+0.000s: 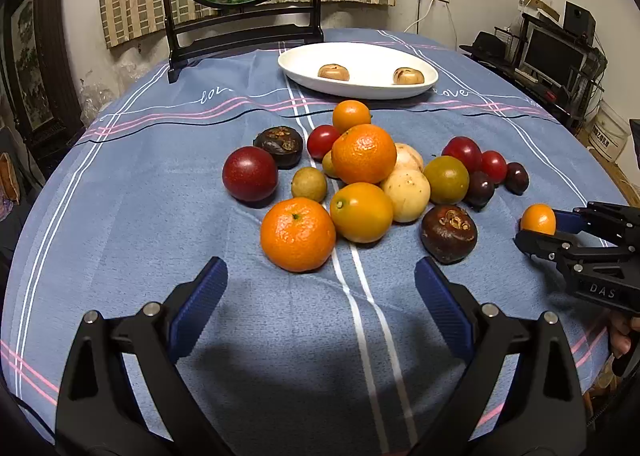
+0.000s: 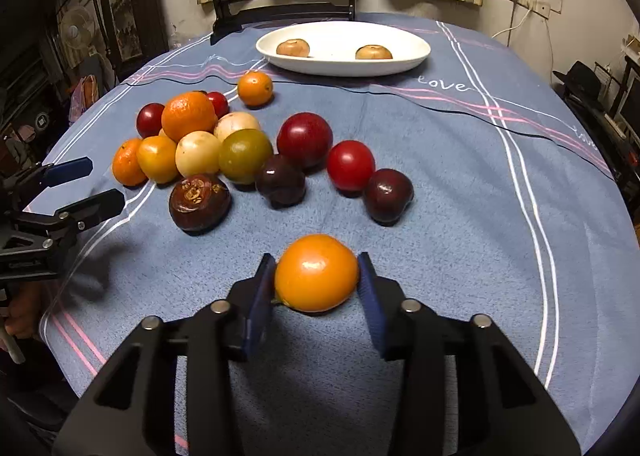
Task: Organize fruits
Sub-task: 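Grasp a tangerine with the left tool while the right tool grasps an orange kumquat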
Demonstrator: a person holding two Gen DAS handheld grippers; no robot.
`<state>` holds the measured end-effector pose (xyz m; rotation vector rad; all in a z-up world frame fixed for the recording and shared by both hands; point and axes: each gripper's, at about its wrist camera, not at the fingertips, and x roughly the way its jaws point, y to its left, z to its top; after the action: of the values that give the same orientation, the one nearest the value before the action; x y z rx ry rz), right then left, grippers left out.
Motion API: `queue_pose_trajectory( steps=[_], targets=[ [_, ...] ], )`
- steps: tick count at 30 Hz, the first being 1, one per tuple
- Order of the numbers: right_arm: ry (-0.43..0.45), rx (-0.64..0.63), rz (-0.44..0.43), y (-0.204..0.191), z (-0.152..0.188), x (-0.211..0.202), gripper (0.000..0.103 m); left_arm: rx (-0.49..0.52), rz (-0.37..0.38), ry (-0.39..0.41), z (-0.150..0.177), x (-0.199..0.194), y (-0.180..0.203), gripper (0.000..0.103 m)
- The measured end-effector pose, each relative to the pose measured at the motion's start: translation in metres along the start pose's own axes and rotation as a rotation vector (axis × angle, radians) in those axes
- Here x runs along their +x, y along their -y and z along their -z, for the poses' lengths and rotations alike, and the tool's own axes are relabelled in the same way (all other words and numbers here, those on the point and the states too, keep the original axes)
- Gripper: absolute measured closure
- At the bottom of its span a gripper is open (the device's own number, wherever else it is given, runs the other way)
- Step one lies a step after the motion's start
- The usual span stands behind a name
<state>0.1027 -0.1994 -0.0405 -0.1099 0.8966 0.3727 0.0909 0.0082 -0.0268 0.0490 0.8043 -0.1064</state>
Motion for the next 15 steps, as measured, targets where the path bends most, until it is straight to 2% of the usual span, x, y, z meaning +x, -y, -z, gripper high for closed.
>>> queue_pose_trajectory(
  steps=[6,9,11,13,15],
  targets=[
    [0.019,0.03,-0.011,0.005,0.002,-0.003,0.063,-0.03,0.073,0.028,-0.005,-0.001,-0.015,0.008],
    [0.018,0.027,-0.012,0.005,0.002,-0.003,0.063,-0.023,0.028,0.031,-0.012,0.006,-0.023,0.012],
    [0.017,0.026,-0.017,0.006,0.002,-0.003,0.063,-0.01,0.033,0.021,-0.014,0.01,-0.026,0.022],
    [0.015,0.028,-0.02,0.007,0.002,-0.003,0.063,0.013,0.04,-0.008,-0.015,0.017,-0.029,0.039],
    [0.016,0.033,-0.022,0.009,0.002,-0.003,0.063,0.018,0.083,-0.031,-0.016,0.02,-0.033,0.042]
  ],
)
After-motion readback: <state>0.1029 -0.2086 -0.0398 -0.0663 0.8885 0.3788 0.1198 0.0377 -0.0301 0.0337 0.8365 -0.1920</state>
